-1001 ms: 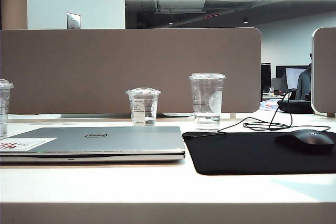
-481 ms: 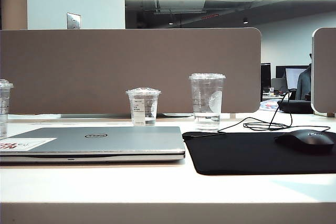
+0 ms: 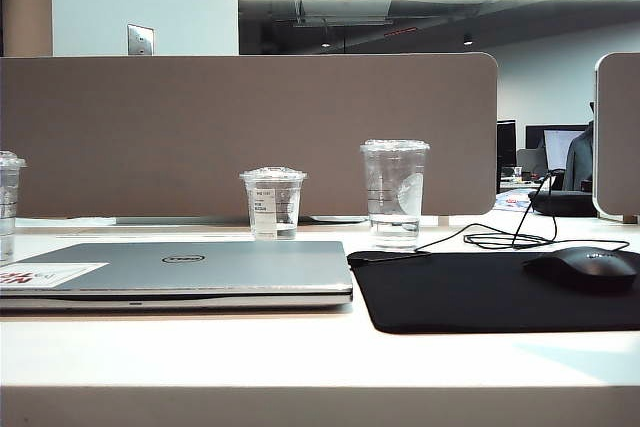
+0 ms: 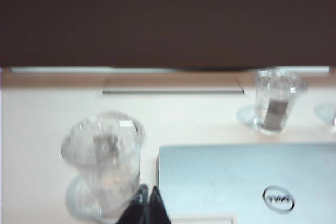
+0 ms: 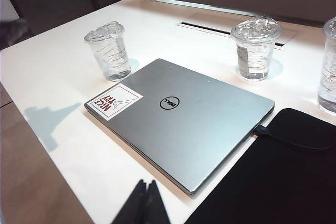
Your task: Pick up the coffee cup on the left and place it on the left side of the laptop.
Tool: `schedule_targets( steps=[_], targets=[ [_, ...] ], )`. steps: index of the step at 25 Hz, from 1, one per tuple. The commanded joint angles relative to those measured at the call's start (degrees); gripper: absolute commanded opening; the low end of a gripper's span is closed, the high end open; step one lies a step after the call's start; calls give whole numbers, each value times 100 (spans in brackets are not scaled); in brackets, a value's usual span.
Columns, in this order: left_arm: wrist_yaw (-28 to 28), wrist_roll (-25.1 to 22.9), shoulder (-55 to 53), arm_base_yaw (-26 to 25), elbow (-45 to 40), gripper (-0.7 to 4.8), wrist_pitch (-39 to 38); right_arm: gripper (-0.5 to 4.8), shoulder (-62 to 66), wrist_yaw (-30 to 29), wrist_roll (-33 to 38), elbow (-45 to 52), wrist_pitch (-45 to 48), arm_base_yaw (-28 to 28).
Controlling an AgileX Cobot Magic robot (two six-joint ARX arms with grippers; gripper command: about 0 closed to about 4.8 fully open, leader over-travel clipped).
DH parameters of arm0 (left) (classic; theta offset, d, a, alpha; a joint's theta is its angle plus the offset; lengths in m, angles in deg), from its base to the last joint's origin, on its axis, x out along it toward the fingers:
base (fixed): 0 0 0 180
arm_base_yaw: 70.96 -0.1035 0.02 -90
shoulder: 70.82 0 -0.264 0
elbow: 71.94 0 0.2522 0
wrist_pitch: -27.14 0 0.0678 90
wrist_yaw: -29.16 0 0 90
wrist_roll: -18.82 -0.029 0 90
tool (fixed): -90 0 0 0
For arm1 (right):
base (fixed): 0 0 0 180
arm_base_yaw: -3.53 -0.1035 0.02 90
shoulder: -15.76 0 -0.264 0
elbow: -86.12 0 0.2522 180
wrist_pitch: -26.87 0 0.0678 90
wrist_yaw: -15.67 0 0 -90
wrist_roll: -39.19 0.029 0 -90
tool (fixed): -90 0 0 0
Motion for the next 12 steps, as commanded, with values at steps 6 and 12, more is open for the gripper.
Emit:
schedule_targets(
  steps=[6,12],
  targets=[
    [417,15,1040,-339,-691,-6,166,-4,-2,-15,-9,-33,101,-2],
    [455,278,1473,-597,-957,-6,164,-4,-2,-15,-9,-33,101,-2]
  ],
)
